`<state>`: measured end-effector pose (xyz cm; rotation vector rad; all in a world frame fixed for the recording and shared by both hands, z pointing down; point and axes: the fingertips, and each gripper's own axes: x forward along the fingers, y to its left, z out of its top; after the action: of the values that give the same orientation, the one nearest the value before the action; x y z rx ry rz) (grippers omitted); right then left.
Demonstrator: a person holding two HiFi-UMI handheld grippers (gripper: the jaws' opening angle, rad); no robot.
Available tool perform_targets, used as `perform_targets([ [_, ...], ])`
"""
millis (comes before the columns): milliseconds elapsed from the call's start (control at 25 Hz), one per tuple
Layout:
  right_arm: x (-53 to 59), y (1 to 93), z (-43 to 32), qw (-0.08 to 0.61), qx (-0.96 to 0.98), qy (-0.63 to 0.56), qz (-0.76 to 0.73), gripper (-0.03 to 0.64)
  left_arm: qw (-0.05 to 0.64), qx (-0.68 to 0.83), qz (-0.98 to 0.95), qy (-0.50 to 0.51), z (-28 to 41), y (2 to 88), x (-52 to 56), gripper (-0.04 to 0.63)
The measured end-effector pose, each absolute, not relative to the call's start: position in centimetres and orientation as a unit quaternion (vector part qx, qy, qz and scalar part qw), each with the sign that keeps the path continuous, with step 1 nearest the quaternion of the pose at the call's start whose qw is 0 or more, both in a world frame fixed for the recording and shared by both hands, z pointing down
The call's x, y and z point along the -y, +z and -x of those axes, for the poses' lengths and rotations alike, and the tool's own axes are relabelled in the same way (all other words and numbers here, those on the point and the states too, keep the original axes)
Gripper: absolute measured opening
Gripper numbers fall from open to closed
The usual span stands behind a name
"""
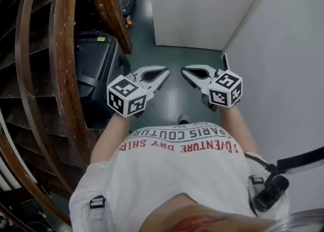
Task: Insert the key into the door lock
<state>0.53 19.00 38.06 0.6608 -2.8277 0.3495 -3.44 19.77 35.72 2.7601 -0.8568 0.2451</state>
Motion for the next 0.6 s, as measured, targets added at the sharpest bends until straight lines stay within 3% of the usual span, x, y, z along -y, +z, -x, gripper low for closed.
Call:
perform_targets([
  [600, -23.1, 33.4, -0.1, 0.123, 0.965, 0.08, -0.218, 0.0, 0.098, 0.286, -0.95, 0.075, 2.5, 32.4, -23.7, 0.001],
])
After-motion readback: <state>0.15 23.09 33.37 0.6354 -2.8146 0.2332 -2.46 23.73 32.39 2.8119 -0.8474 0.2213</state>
